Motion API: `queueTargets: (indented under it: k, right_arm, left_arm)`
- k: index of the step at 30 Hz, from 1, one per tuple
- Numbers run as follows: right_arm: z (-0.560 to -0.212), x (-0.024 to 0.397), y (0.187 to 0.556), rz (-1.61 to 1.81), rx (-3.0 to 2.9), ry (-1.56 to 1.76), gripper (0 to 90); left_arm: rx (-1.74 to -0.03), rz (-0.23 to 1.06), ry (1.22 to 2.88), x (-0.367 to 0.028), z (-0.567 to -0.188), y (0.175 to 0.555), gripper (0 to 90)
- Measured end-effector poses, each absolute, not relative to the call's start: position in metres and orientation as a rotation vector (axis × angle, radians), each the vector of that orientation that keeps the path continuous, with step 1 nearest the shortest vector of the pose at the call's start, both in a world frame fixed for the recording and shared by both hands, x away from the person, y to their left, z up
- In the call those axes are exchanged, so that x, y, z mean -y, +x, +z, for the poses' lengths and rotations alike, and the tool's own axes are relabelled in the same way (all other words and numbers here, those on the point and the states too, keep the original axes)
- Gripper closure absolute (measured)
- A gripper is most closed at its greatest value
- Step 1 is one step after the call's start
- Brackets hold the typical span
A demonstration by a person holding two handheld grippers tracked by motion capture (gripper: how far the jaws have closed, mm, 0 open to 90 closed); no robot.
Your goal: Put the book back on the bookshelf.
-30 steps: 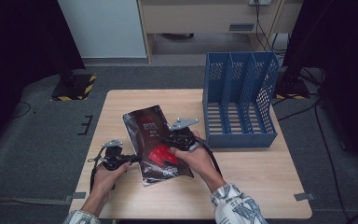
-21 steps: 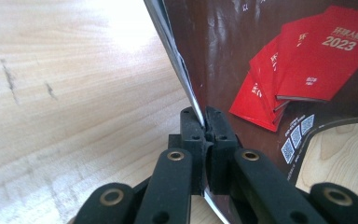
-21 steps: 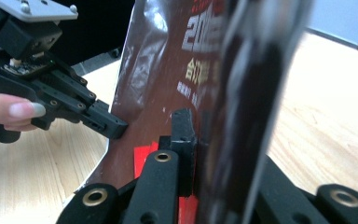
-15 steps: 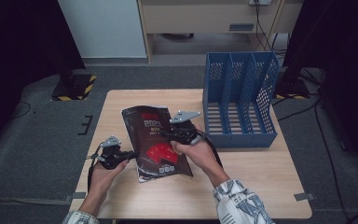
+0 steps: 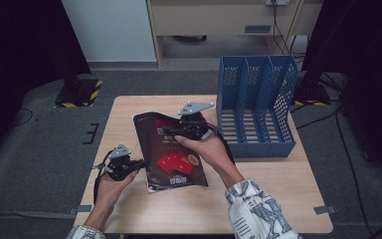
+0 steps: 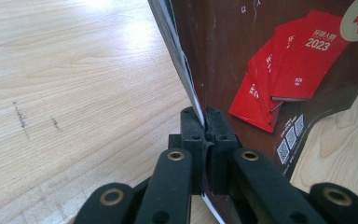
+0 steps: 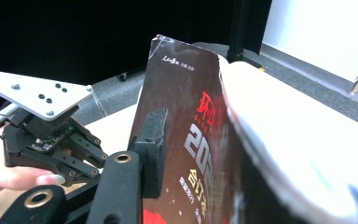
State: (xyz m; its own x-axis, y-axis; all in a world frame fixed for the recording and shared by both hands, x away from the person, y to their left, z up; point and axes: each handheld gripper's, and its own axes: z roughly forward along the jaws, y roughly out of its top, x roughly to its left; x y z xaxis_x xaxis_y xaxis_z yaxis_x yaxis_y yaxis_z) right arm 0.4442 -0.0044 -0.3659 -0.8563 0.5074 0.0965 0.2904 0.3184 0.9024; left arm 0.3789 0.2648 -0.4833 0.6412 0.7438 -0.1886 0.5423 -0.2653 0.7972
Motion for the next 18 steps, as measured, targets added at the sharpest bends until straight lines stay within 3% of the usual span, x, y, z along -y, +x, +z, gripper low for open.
queueTargets:
  k: [3,8,18]
  right_arm:
    - [-0.3669,0.0035,0.4443,1.561,-2.368,0.716,72.2]
    - [-0.3670,0.0049,0.4449,1.560,-2.359,0.726,81.2]
    - [-0.3651,0.0079,0.4451,1.542,-2.351,0.726,87.0]
  left_arm:
    - [-1.010,0.274,1.949,-0.2667,-0.4838,0.3791,87.5]
    - [-1.004,0.277,1.947,-0.2664,-0.4833,0.3786,87.6]
    - [-1.003,0.264,1.932,-0.2669,-0.4838,0.3795,86.9]
